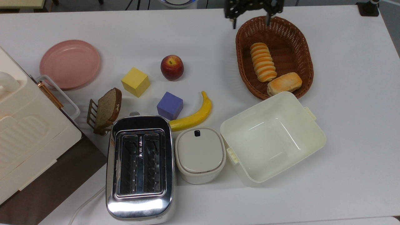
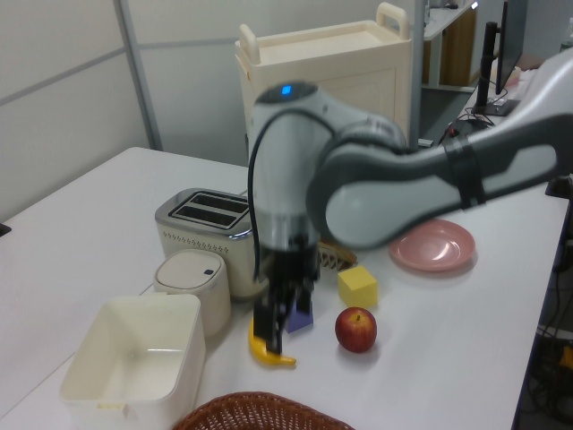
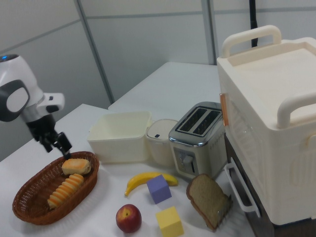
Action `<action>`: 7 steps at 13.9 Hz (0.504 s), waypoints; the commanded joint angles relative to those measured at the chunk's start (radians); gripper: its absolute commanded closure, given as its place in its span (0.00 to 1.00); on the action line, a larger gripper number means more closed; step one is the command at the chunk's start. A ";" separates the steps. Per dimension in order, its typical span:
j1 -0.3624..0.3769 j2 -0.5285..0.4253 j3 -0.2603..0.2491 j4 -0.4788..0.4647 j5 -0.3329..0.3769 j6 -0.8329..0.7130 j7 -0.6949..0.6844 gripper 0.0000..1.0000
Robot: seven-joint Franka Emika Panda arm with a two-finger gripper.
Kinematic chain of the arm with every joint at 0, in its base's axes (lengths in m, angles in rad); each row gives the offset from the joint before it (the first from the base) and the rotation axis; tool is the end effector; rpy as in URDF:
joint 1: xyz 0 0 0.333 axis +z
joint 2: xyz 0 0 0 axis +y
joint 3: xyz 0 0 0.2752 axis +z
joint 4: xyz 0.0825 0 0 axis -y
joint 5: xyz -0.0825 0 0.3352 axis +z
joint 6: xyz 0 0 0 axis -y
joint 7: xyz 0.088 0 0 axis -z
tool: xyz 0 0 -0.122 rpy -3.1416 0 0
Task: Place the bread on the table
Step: 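Lower the open gripper over the long striped bread roll in the basket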
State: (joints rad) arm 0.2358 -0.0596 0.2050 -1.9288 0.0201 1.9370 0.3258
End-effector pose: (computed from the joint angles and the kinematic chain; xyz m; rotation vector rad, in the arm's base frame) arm 0.4570 0.2192 0.4765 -3.1044 -0.1685 -0.0920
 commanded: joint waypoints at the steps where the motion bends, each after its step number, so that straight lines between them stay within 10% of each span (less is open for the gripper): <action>1: 0.108 0.035 -0.056 -0.039 -0.022 0.043 0.038 0.00; 7: 0.186 0.239 -0.058 -0.029 -0.233 0.177 0.258 0.00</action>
State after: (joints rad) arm 0.3718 0.1294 0.1712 -1.9567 -0.1377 2.0530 0.4919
